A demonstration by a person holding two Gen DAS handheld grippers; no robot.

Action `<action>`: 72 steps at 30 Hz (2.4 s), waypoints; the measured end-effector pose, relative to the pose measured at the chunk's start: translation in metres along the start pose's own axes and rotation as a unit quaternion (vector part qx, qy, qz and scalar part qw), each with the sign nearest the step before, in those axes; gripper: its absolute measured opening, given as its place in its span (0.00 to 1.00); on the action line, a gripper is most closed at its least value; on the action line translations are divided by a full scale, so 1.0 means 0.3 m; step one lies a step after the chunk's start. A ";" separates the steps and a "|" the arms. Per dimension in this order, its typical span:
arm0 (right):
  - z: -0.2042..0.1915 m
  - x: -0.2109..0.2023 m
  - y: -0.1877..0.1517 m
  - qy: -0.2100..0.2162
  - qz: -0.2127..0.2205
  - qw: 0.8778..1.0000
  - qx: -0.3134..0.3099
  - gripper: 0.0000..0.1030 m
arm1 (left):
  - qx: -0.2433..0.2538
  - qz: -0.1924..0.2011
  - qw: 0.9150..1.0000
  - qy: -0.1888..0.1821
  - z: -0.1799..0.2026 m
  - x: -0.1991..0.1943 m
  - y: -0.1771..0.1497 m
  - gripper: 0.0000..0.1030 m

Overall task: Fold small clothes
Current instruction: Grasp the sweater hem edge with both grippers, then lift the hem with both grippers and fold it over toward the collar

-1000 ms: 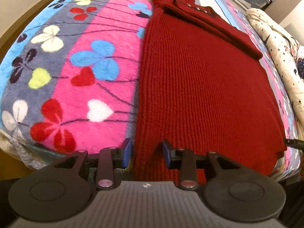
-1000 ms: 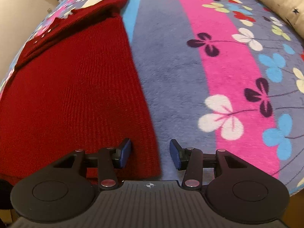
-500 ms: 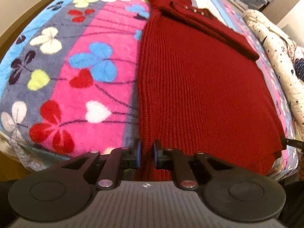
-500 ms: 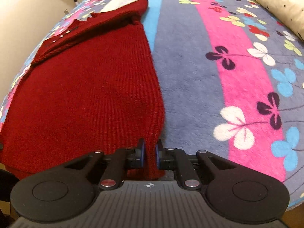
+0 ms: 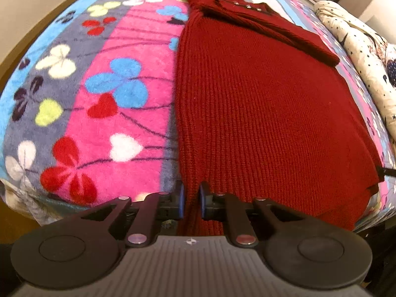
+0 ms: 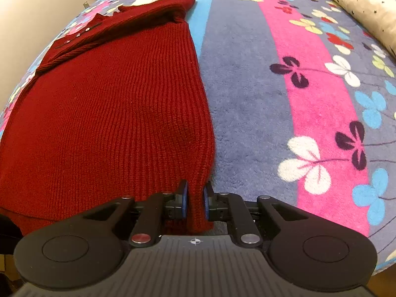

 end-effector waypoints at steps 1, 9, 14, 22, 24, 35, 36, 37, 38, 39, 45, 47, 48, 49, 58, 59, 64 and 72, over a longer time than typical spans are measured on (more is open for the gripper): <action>-0.005 -0.012 0.005 0.002 0.008 1.000 -0.002 0.11 | 0.007 0.006 1.000 0.002 0.007 -0.008 0.001 0.11; -0.029 -0.255 0.069 0.048 0.116 0.992 0.027 0.09 | 0.055 0.088 0.994 -0.030 0.090 -0.245 0.044 0.08; -0.078 -0.515 0.075 0.099 0.189 0.977 0.015 0.06 | 0.063 0.132 0.985 -0.089 0.125 -0.483 0.065 0.05; 0.016 -0.796 0.087 0.170 0.267 0.946 0.076 0.05 | 0.040 0.179 0.969 -0.163 0.071 -0.748 0.134 0.05; 0.035 -0.782 0.131 0.167 0.271 0.944 0.086 0.05 | 0.027 0.179 0.972 -0.151 0.044 -0.707 0.190 0.05; 0.093 -0.144 0.481 0.058 0.143 0.976 0.151 0.05 | -0.032 0.093 0.994 -0.049 -0.120 -0.044 0.604 0.06; 0.097 -0.084 0.490 0.049 0.134 0.978 0.154 0.05 | -0.050 0.073 0.995 -0.041 -0.135 0.005 0.609 0.06; 0.097 -0.032 0.489 0.042 0.128 0.979 0.156 0.05 | -0.063 0.064 0.995 -0.041 -0.141 0.032 0.613 0.06; 0.094 0.015 0.478 0.040 0.125 0.978 0.160 0.05 | -0.064 0.067 0.995 -0.044 -0.135 0.040 0.622 0.06; 0.092 0.052 0.458 0.037 0.121 0.979 0.160 0.06 | -0.057 0.072 0.995 -0.042 -0.129 0.043 0.632 0.06; 0.119 0.095 0.480 -0.004 0.123 0.977 0.172 0.13 | -0.101 0.075 0.992 -0.013 -0.206 0.060 0.656 0.07; 0.190 0.075 0.478 -0.025 0.138 0.966 0.218 0.13 | -0.125 0.081 0.989 -0.011 -0.239 0.047 0.656 0.07; 0.212 0.065 0.476 -0.022 0.145 0.960 0.238 0.17 | -0.132 0.084 0.988 -0.011 -0.250 0.035 0.652 0.07; 0.232 0.052 0.472 -0.015 0.152 0.956 0.252 0.18 | -0.135 0.087 0.987 -0.013 -0.254 0.022 0.651 0.08; 0.136 0.022 0.472 0.070 0.151 0.973 0.159 0.57 | -0.106 0.075 0.990 -0.044 -0.212 0.002 0.610 0.51; 0.108 0.030 0.470 0.073 0.144 0.976 0.144 0.57 | -0.104 0.072 0.991 -0.046 -0.204 0.009 0.609 0.51; 0.045 0.105 0.461 0.047 0.094 0.989 0.106 0.58 | -0.077 0.056 0.995 -0.043 -0.156 0.058 0.620 0.57; -0.022 0.184 0.460 0.026 0.067 0.995 0.069 0.58 | -0.031 0.022 0.998 -0.046 -0.064 0.164 0.636 0.57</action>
Point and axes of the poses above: each gripper's, at about its wrist camera, not at the fingertips, and x roughly the way its jaws point, z to its right, y to its top, the point moved 8 cm from there along x, roughly the way its jaws point, and after that the axes turned 2 degrees about z, right-handed, at the moved point
